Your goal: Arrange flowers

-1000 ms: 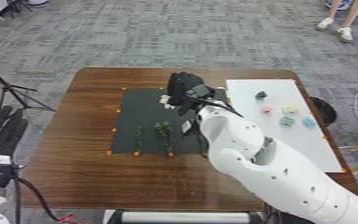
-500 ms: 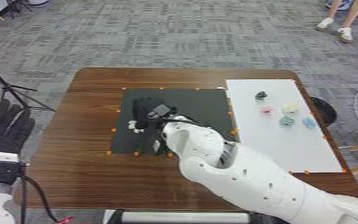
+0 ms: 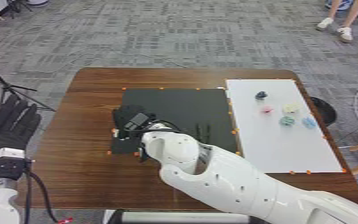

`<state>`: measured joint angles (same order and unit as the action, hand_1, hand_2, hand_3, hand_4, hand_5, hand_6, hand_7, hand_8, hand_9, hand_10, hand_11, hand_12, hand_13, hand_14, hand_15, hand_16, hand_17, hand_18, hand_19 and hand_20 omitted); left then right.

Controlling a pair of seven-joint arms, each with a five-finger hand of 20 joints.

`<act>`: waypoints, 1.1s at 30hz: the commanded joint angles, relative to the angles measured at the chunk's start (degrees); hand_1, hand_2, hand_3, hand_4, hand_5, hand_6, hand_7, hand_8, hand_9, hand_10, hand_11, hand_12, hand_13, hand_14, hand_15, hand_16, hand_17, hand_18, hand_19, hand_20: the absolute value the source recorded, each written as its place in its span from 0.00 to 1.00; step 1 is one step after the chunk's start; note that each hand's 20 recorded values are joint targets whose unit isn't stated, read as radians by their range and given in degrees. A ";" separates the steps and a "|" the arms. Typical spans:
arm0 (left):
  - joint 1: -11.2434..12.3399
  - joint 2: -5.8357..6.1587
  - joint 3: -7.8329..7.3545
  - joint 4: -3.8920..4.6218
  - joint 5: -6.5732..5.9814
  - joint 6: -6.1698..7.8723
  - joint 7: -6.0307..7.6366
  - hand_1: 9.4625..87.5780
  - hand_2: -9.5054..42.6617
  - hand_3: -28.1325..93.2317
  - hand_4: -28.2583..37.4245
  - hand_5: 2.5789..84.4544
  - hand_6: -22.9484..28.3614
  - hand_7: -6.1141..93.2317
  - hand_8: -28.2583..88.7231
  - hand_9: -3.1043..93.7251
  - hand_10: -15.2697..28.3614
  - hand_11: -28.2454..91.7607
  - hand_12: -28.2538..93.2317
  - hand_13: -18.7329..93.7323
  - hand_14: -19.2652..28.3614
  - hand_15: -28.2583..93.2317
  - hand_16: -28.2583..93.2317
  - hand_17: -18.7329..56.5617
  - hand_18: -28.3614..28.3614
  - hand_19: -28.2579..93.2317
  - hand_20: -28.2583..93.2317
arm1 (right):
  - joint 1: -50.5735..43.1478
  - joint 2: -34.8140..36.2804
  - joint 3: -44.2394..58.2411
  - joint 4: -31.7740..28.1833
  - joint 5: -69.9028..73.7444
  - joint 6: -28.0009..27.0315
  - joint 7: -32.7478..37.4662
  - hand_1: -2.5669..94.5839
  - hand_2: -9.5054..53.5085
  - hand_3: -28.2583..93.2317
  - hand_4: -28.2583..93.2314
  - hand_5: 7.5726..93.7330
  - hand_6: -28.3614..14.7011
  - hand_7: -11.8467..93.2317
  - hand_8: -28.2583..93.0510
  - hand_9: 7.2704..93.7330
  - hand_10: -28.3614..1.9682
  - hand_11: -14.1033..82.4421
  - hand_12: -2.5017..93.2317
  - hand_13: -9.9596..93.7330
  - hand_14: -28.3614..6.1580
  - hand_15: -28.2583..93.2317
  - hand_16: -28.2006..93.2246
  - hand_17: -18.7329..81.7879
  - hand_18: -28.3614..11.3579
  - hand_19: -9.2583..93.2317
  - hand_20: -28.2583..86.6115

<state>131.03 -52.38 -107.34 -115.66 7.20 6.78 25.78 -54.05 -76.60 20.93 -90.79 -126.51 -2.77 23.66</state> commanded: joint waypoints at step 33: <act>0.41 -0.24 -0.57 -0.45 0.38 0.09 0.56 0.15 0.44 0.84 0.00 0.46 0.58 0.15 0.18 0.36 0.65 0.37 0.32 0.37 0.69 0.41 0.21 0.19 0.68 0.38 0.32 | -0.79 0.49 0.16 1.61 -4.42 -1.05 4.21 0.50 0.00 0.90 0.00 0.71 0.60 0.31 0.18 0.77 0.54 0.37 0.40 0.77 0.51 0.83 0.53 0.50 0.09 0.86 0.55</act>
<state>130.80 -52.43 -107.74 -115.73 7.27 6.87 25.89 -55.32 -76.77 21.09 -89.31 -130.46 -4.95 26.51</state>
